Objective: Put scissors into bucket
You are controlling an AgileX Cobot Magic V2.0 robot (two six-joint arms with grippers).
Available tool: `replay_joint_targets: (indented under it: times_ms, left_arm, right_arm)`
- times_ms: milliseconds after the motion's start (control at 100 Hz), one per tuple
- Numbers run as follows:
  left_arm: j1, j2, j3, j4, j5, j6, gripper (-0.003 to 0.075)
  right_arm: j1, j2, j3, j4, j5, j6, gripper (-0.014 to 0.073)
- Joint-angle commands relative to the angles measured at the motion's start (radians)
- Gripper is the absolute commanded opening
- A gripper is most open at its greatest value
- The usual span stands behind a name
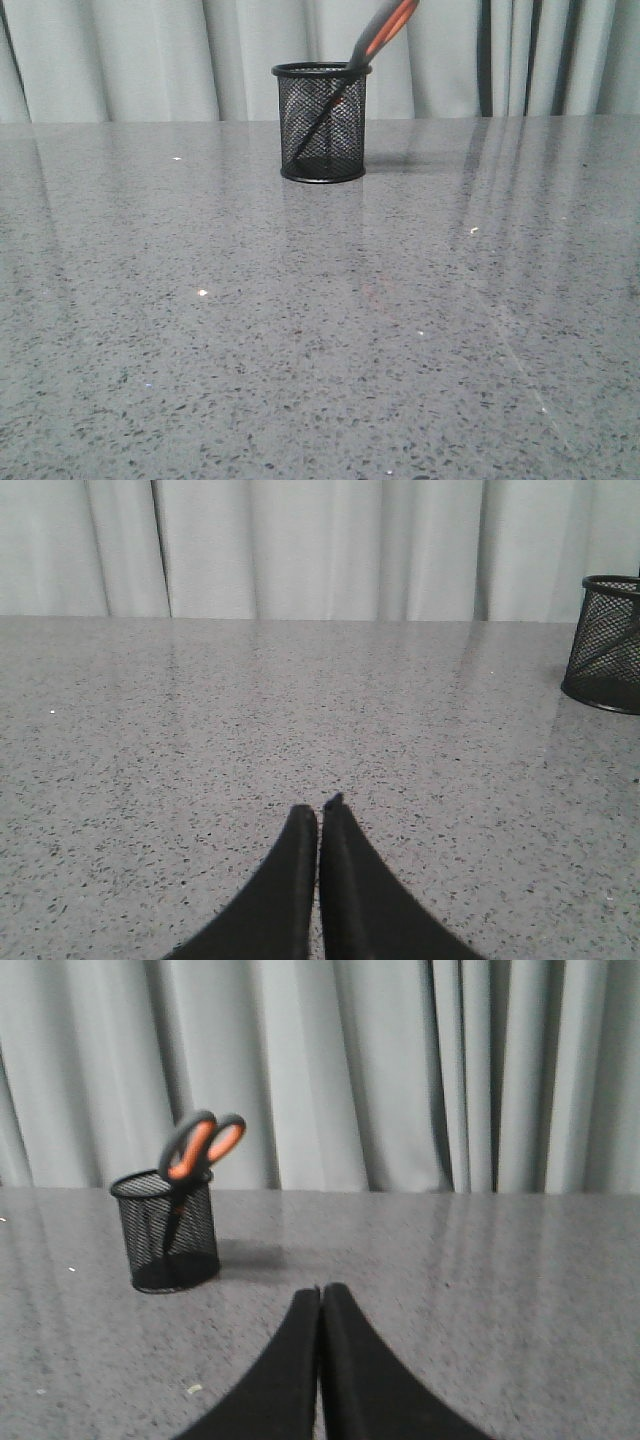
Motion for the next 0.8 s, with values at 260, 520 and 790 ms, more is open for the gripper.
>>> replay_joint_targets:
  times_ms: [260, 520, 790]
  left_arm:
    - [0.002, -0.026, 0.039, -0.007, -0.078, -0.012, -0.0020]
    - [0.002, -0.026, 0.039, -0.007, -0.079, -0.012, -0.0020]
    - [0.002, -0.026, 0.039, -0.007, -0.079, -0.012, -0.0020]
  right_arm:
    - [-0.171, -0.134, 0.128, -0.236, 0.036, 0.184, -0.0045]
    - [-0.173, -0.136, 0.128, -0.277, 0.084, 0.184, -0.0045]
    - [-0.173, -0.136, 0.128, -0.277, 0.084, 0.184, -0.0045]
